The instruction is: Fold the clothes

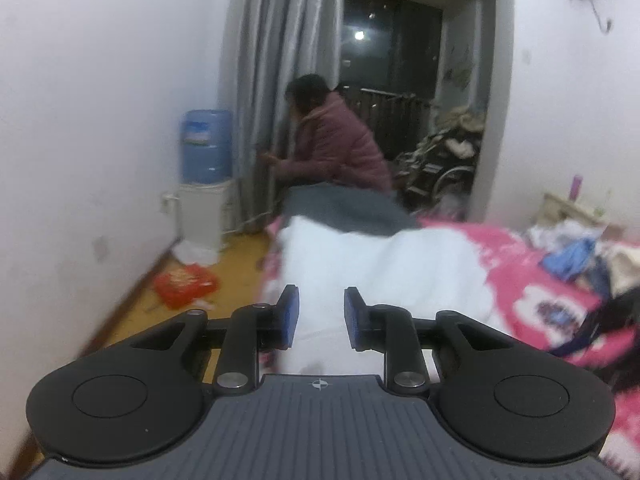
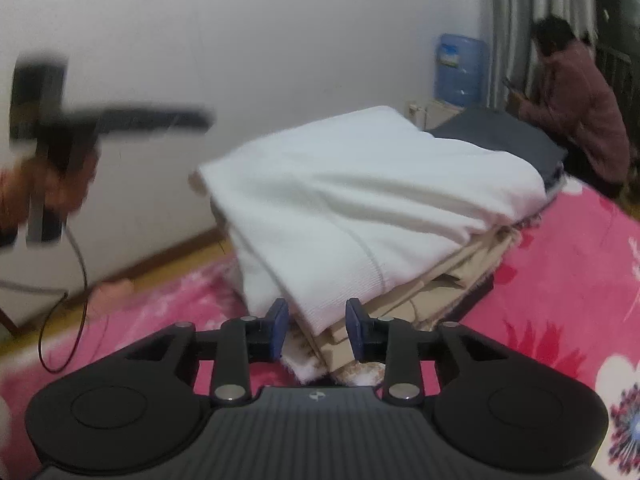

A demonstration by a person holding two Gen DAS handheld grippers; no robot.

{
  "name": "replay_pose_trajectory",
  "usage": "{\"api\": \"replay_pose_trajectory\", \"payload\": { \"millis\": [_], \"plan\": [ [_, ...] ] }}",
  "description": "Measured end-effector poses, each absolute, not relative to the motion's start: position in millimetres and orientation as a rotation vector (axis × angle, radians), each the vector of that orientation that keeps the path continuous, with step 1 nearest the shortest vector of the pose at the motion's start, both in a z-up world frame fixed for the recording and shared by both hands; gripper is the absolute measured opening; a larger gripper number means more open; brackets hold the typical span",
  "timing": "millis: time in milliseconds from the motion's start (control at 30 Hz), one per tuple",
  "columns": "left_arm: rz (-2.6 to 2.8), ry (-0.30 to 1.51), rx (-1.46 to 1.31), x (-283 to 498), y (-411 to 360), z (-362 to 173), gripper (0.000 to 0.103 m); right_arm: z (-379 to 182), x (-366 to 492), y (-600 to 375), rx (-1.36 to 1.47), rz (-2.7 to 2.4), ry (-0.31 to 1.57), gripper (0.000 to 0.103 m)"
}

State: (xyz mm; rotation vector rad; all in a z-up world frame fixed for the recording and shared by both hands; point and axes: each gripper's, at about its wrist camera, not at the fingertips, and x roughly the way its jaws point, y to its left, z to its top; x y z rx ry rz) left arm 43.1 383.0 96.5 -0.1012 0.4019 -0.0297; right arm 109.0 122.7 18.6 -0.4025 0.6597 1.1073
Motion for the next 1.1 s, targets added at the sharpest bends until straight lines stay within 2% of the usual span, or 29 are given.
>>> {"api": "replay_pose_trajectory", "payload": {
  "millis": [67, 100, 367, 500, 667, 767, 900, 1000, 1067, 1100],
  "plan": [
    [-0.045, 0.402, -0.088, 55.1, 373.8, 93.5, 0.024, 11.5, 107.6, 125.9, -0.441, 1.069, 0.623, 0.021],
    [-0.049, 0.41, -0.08, 60.4, 370.6, 90.8, 0.024, 10.1, 108.4, 126.6, -0.43, 1.058, 0.62, 0.002],
    [-0.045, 0.456, -0.089, 67.0, 369.9, 68.0, 0.024, 5.3, 80.7, 115.1, -0.425, 1.073, 0.581, 0.001],
    [-0.04, 0.46, -0.102, 67.5, 373.0, 70.1, 0.024, -12.4, 77.3, 122.8, -0.397, 1.102, 0.622, 0.001],
    [-0.031, 0.448, -0.112, 75.7, 376.0, 76.6, 0.024, -34.4, 77.1, 125.3, -0.416, 1.214, 0.784, 0.003],
    [-0.019, 0.457, -0.103, 79.6, 373.9, 72.6, 0.025, -36.7, 85.5, 111.3, -0.465, 1.189, 0.763, 0.003],
    [0.02, 0.439, -0.118, 76.7, 371.1, 75.0, 0.025, -7.8, 154.6, 85.1, -0.194, 1.01, 0.783, 0.004],
    [0.009, 0.403, -0.12, 70.5, 361.6, 87.6, 0.025, 14.4, 212.2, 72.7, 0.082, 0.873, 0.792, 0.014],
    [-0.096, 0.38, -0.058, 64.4, 339.0, 98.9, 0.025, 19.2, 252.2, 69.3, 0.283, 0.819, 0.844, 0.032],
    [-0.167, 0.381, 0.0, 61.9, 322.5, 102.9, 0.027, 16.7, 270.4, 69.0, 0.37, 0.799, 0.886, 0.045]
  ]
}}
